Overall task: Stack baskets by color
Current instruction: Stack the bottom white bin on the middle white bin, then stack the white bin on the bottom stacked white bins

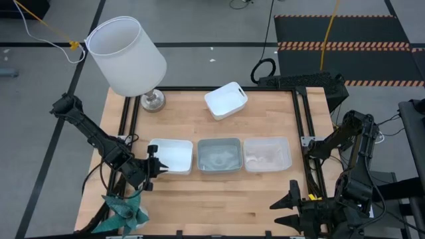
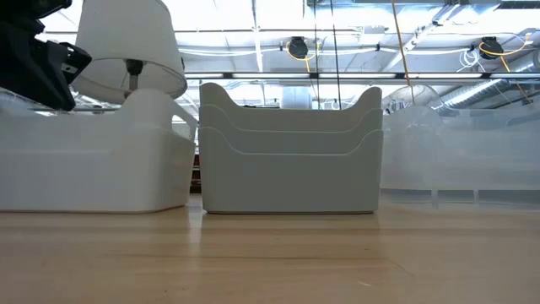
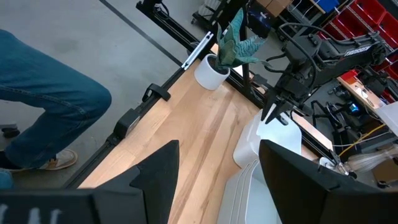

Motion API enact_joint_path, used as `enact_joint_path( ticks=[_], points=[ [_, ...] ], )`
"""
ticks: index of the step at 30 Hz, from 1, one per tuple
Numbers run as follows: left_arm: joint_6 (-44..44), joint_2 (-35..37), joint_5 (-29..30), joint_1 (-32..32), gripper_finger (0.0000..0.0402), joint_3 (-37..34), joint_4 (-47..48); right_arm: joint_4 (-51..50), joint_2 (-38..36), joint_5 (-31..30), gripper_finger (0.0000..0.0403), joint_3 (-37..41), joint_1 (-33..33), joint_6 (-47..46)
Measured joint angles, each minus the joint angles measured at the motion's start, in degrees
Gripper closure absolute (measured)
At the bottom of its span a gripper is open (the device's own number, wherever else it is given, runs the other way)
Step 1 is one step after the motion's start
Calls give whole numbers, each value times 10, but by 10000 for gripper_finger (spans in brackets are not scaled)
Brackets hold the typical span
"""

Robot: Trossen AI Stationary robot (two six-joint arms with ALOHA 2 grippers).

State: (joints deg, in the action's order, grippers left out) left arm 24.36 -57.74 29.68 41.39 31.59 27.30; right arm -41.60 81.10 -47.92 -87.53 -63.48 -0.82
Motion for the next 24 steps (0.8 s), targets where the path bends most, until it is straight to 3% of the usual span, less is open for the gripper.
enact_joint_path(
  ticks=[10, 17, 24],
  points=[
    [29, 0, 35, 0, 278, 4, -3, 0, 0, 0, 188, 0, 0, 0],
    [30, 0, 40, -12, 271, 67, 3, 0, 0, -2, 188, 0, 1, 0],
    [-13, 0, 68, -56, 270, 151, -7, 1, 0, -106, 188, 43, 42, -8]
  ],
)
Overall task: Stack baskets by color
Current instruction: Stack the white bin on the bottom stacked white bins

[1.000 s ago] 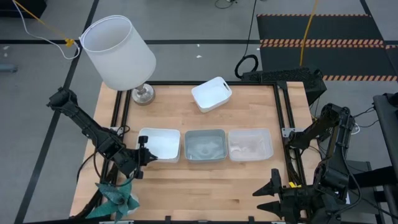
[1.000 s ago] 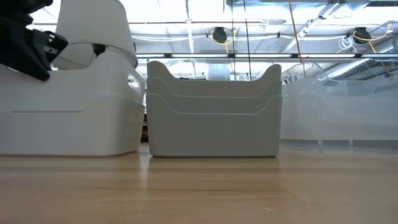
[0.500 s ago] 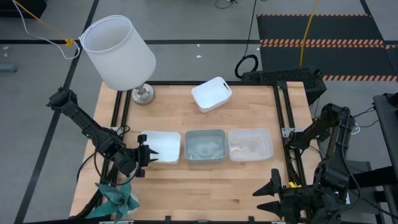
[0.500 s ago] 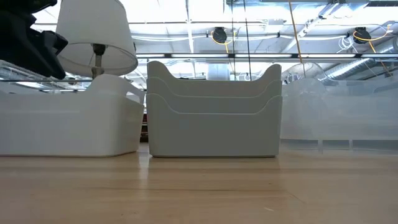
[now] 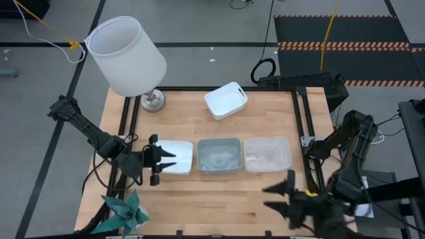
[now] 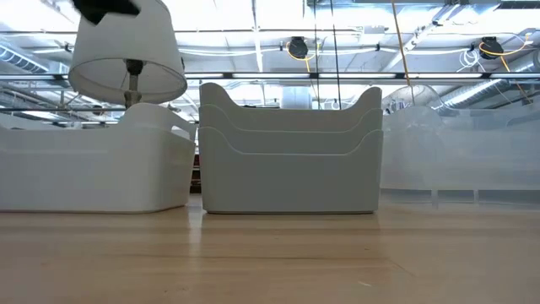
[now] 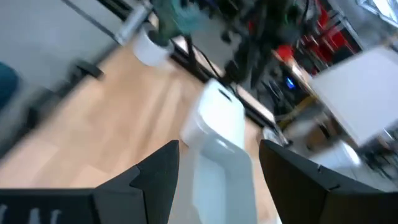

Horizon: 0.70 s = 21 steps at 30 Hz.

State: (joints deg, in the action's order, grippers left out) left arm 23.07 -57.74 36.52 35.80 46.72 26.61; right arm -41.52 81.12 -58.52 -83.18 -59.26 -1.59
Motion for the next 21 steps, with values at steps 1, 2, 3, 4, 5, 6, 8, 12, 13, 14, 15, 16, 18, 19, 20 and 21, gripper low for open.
enact_joint_path(
  ticks=[1, 2, 3, 4, 5, 6, 8, 12, 13, 14, 15, 16, 18, 19, 20, 21],
  points=[
    [-15, 0, 0, -7, 270, 8, -8, 1, 0, 1, 188, 8, 15, 4],
    [-32, 0, 1, -13, 270, 15, -19, 1, -1, 6, 188, 16, 32, 7],
    [-52, 0, 2, -19, 270, 19, -36, 0, -1, 19, 188, 23, 50, 8],
    [-74, 0, 3, -25, 270, 22, -58, 0, -3, 36, 188, 29, 72, 9],
    [-100, 0, 6, -30, 270, 23, -86, 1, -4, 58, 188, 35, 95, 11],
    [-128, 0, 9, -36, 270, 23, -110, 1, -8, 80, 188, 42, 117, 16],
    [-179, 0, 13, -47, 270, 23, -158, 2, -16, 120, 188, 54, 168, 41],
    [-239, 0, 16, -74, 270, 23, -207, 27, -40, 207, 188, 70, 287, 125],
    [-246, 0, 16, -81, 270, 23, -210, 38, -46, 240, 188, 71, 322, 149],
    [-248, 0, 16, -89, 270, 23, -209, 49, -52, 275, 188, 71, 359, 170],
    [-246, 0, 16, -96, 270, 23, -204, 61, -56, 312, 188, 71, 394, 192],
    [-238, 0, 16, -102, 270, 23, -193, 72, -58, 354, 188, 71, 430, 213],
    [-222, 0, 16, -113, 270, 22, -172, 97, -58, 435, 188, 71, 506, 255],
    [-217, 0, 16, -118, 270, 22, -163, 108, -57, 475, 188, 71, 543, 272],
    [-214, 0, 16, -122, 270, 22, -156, 117, -54, 513, 188, 71, 579, 285],
    [-210, 0, 16, -126, 270, 22, -149, 130, -48, 549, 188, 71, 618, 295]
  ],
)
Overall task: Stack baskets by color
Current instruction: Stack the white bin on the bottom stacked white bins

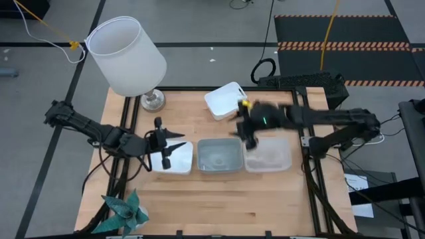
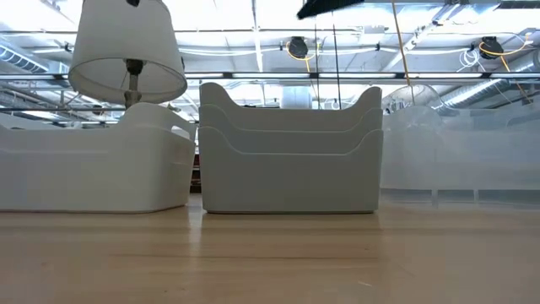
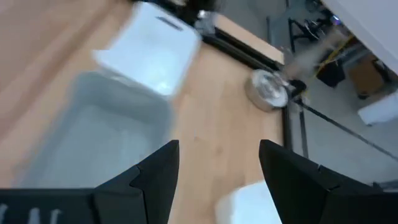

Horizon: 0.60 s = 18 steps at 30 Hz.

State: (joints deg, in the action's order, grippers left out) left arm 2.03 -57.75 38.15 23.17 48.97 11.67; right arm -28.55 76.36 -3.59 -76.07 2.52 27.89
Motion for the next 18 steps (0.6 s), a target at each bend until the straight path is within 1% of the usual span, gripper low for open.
enact_joint_path(
  ticks=[3, 5, 8, 12, 14, 18],
  points=[
    [2, 0, -1, -8, 270, 0, 17, 17, 23, 75, 188, 0, 97, 17],
    [10, 0, -1, -10, 270, 0, 26, 29, 42, 104, 188, 0, 151, 31],
    [22, -7, -4, -11, 270, 0, 34, 36, 72, 147, 188, 0, 216, 45],
    [18, -11, -6, -11, 270, 0, 34, 38, 123, 217, 188, 1, 269, 57],
    [15, -13, -7, -11, 270, 0, 37, 38, 147, 233, 188, 1, 283, 67],
    [19, -12, -7, -11, 270, 0, 35, 22, 185, 234, 188, 1, 296, 99]
  ],
)
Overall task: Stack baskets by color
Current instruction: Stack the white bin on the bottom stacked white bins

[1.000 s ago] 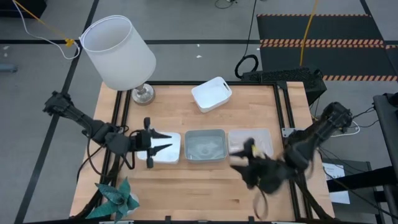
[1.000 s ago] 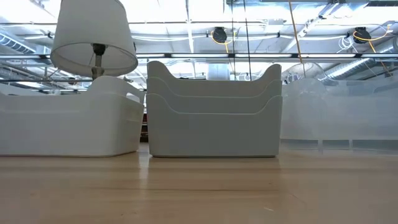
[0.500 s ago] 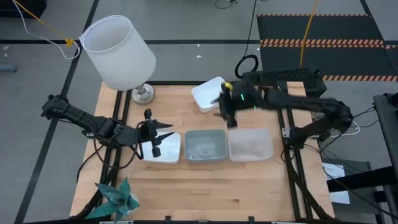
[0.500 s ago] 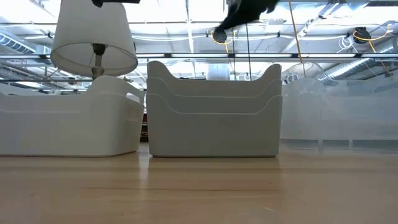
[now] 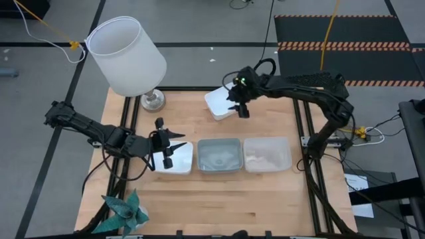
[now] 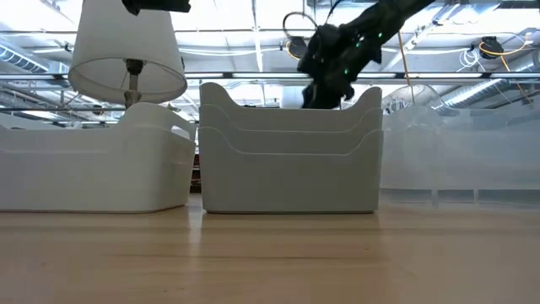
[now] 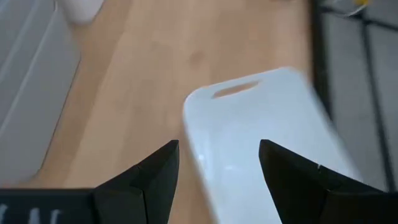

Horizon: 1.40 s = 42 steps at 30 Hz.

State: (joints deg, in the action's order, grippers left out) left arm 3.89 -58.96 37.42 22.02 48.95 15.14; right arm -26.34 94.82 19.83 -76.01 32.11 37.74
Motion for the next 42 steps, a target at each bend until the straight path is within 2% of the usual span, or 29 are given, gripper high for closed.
enact_joint_path(
  ticks=[5, 10, 14, 17, 25, 27, 30, 34, 42],
  points=[
    [6, 0, 0, 0, 270, 0, 0, -36, 33, 43, 188, 0, 1, 30],
    [11, 0, -1, 0, 270, 0, 1, -57, 55, 39, 189, 0, 1, 42],
    [11, 0, -1, 0, 270, 0, 0, -54, 70, -28, 202, 0, 2, 56],
    [11, 0, -1, 0, 270, 0, 1, -53, 82, -64, 220, 0, 7, 65],
    [13, 0, -1, 0, 270, 0, 1, -52, 108, -67, 274, -1, 25, 65],
    [13, 0, -1, 0, 270, 0, 0, -47, 110, -83, 291, -1, 25, 65],
    [13, 0, -1, 0, 270, 0, 0, -48, 110, -108, 330, -1, 25, 65],
    [13, 0, -1, 0, 270, 0, 0, -57, 110, -108, 389, -1, 24, 74],
    [22, 0, -1, 0, 270, 0, 0, -62, 108, -108, 396, -1, 20, 53]
  ],
)
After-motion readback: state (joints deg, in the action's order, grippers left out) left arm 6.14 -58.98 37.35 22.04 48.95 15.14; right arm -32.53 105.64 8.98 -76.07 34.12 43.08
